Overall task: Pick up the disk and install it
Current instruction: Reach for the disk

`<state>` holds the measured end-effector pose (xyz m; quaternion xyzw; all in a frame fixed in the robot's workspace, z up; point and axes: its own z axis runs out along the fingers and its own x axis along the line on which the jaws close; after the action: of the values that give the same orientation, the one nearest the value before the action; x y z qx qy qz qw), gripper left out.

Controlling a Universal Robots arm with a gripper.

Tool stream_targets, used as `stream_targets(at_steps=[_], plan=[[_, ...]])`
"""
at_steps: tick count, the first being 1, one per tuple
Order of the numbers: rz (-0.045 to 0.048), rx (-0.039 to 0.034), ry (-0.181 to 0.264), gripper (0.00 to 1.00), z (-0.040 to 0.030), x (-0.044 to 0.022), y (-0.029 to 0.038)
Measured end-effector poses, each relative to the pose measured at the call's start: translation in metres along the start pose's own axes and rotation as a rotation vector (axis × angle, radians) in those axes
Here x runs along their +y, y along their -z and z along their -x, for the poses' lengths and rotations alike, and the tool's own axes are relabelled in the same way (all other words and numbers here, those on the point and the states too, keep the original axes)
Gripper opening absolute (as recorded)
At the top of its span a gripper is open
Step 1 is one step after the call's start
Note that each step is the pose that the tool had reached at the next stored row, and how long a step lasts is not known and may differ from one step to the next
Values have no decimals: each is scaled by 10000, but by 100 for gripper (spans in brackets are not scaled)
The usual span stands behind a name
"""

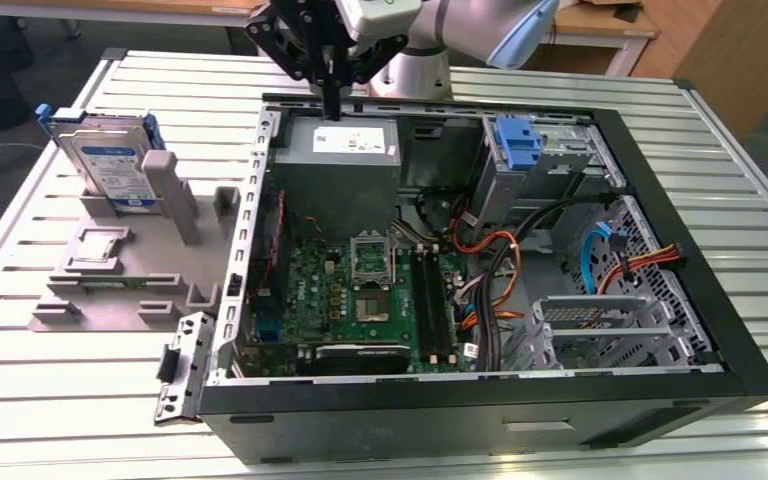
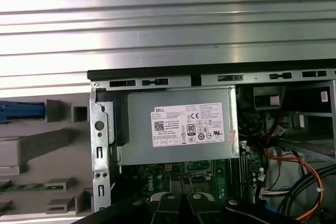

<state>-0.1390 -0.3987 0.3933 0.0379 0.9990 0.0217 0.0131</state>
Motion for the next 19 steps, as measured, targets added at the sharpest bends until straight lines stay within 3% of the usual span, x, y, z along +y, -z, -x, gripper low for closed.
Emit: stream_targets(at_steps=[4,14,19], plan=[[-1,1,1,10,-47,15,0],[0,0,-1,10,-86,54,-1],[0,0,-1,10,-168,49,1]])
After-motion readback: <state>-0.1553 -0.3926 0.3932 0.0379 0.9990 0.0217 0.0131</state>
